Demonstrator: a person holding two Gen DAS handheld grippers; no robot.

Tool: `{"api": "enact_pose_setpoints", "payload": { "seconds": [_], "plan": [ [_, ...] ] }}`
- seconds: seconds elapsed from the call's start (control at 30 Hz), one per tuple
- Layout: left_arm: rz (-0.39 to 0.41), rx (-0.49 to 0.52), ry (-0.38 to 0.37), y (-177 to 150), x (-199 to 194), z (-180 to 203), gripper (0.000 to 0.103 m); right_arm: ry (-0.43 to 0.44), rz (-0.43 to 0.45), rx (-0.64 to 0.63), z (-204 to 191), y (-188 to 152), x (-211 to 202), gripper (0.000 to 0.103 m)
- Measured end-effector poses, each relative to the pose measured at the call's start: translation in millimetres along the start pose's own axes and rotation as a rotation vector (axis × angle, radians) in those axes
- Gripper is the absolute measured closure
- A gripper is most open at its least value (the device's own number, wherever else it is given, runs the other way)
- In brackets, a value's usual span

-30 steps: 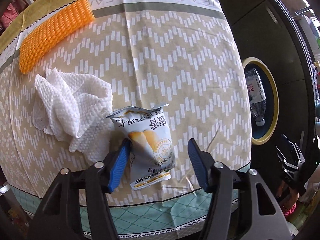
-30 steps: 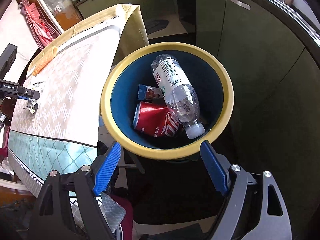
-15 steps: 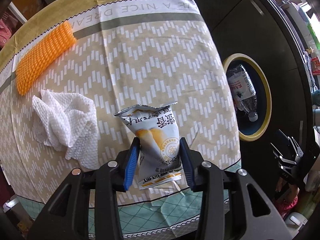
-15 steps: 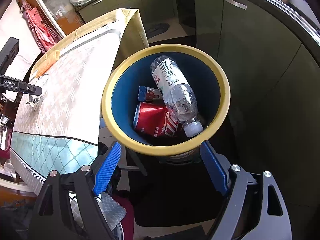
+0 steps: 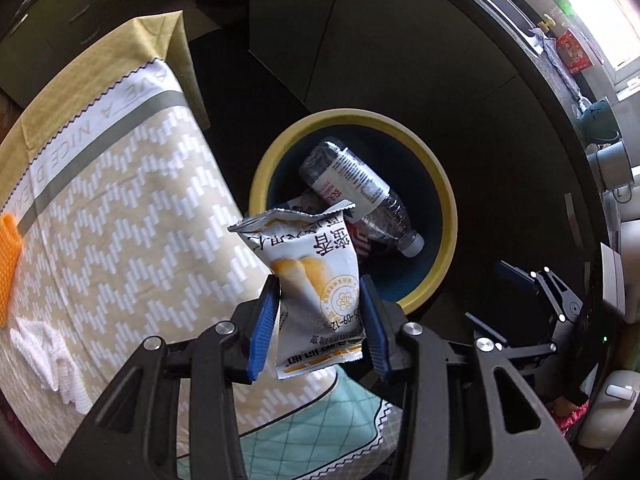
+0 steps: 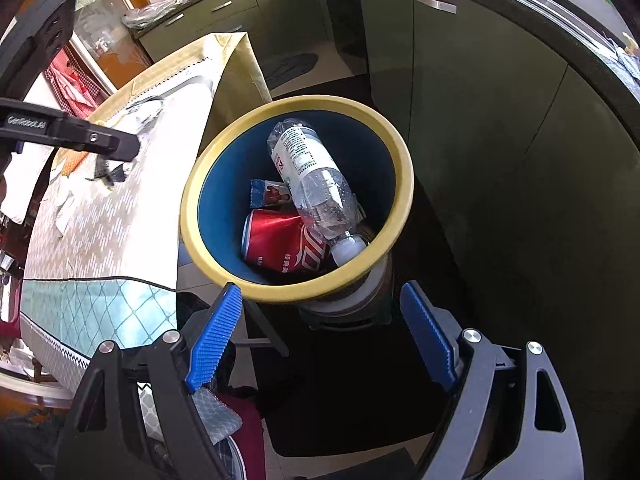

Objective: Collect trash
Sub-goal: 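Carry the snack bag over the bin and open the left gripper, then move the left tool back from the bin toward the table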

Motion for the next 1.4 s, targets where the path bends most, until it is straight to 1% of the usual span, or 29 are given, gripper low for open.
{"api": "enact_pose_setpoints", "payload": {
  "seconds": [0.23,0.3,0.33,0.37,0.47,0.5,0.6,0.73,0.87,0.9,1.07,1.13,1.2,1.3,1.4],
  "plan": [
    [0.005,0.018,0.006,31.4,44.7,22.4,0.062,-0.012,-0.001,0.010,8.1,-6.0,-9.4,0.022],
    [0.006,0.028,0.019,35.6,55.6,26.3,0.052,-0.017,-0.001,0.009,9.4,-7.4,-11.8,0.022],
    [0.007,0.033,0.028,37.0,59.9,28.0,0.052,-0.020,-0.002,0.008,9.9,-8.0,-12.8,0.022],
    [0.006,0.037,0.035,33.2,61.4,24.5,0.051,-0.022,-0.003,0.009,10.2,-8.6,-13.6,0.022],
    [0.000,0.051,0.038,31.0,62.1,26.1,0.045,-0.028,-0.007,0.008,11.8,-10.3,-15.0,0.022],
    [0.010,0.059,0.042,29.3,60.7,28.6,0.045,-0.030,-0.008,0.009,11.3,-10.6,-15.1,0.022],
    [0.064,0.104,0.053,15.1,38.4,25.5,0.044,-0.033,-0.010,0.009,9.7,-9.4,-15.0,0.022],
    [0.141,0.125,0.055,-18.0,1.8,11.0,0.040,-0.035,-0.019,-0.007,0.8,-6.8,-13.0,0.021],
    [0.200,0.123,0.088,-56.4,-33.1,-17.7,0.039,-0.048,-0.038,-0.039,-15.7,1.7,-7.2,0.021],
    [0.211,0.120,0.096,-64.2,-37.9,-19.8,0.039,-0.049,-0.040,-0.047,-20.5,3.7,-5.7,0.021],
    [0.268,0.083,0.122,-105.9,-58.9,-68.2,0.036,-0.050,-0.055,-0.105,-59.4,19.9,1.3,0.021],
    [0.285,0.067,0.136,-124.5,-71.1,-88.4,0.036,-0.048,-0.067,-0.147,-84.1,27.7,5.1,0.021],
    [0.305,0.041,0.147,-145.0,-84.7,-112.2,0.032,-0.037,-0.075,-0.192,-111.2,36.6,7.8,0.021],
    [0.347,-0.016,0.172,-176.2,-105.9,-155.2,0.028,0.002,-0.082,-0.273,-160.4,50.0,14.4,0.021],
    [0.393,-0.095,0.214,-209.4,-127.1,-202.9,0.024,0.056,-0.091,-0.374,-220.0,63.2,23.5,0.021]
  ]
}}
Point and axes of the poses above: each gripper's, at about its wrist camera, not at the fingertips, and x roughly the way its jaws point, z to its right, y to its top, the point moved 1 cm from there along x, roughly the way its jaws point, and after that the axes turned 1 degree about y, right-handed, at the moved point
